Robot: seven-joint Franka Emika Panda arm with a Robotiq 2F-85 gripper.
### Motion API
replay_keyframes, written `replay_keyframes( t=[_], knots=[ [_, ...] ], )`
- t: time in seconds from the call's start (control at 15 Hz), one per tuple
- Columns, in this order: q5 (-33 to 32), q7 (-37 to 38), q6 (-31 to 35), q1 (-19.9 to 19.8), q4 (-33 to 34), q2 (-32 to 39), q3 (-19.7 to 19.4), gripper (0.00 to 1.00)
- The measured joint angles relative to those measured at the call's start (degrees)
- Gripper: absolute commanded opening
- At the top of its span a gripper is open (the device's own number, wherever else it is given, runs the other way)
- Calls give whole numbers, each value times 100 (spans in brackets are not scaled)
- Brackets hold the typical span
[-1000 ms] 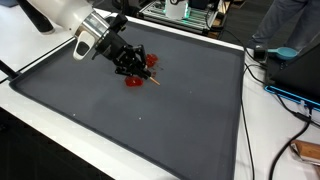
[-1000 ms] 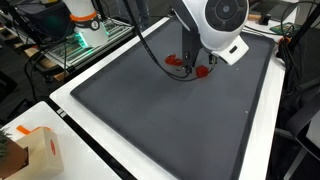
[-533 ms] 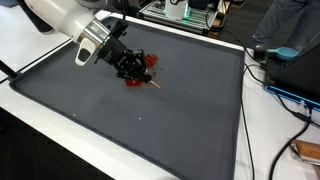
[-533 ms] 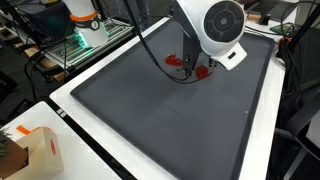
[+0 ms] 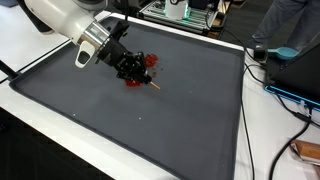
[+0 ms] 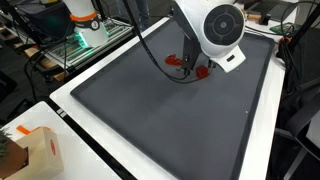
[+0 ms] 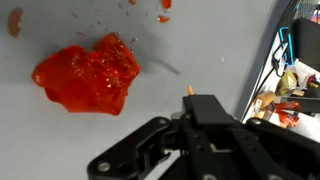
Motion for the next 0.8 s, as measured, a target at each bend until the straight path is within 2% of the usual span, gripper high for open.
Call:
replay_keyframes(
  t=[0.8],
  knots=[
    [-4,652,-6,-2,254,-91,-16,3]
  ],
)
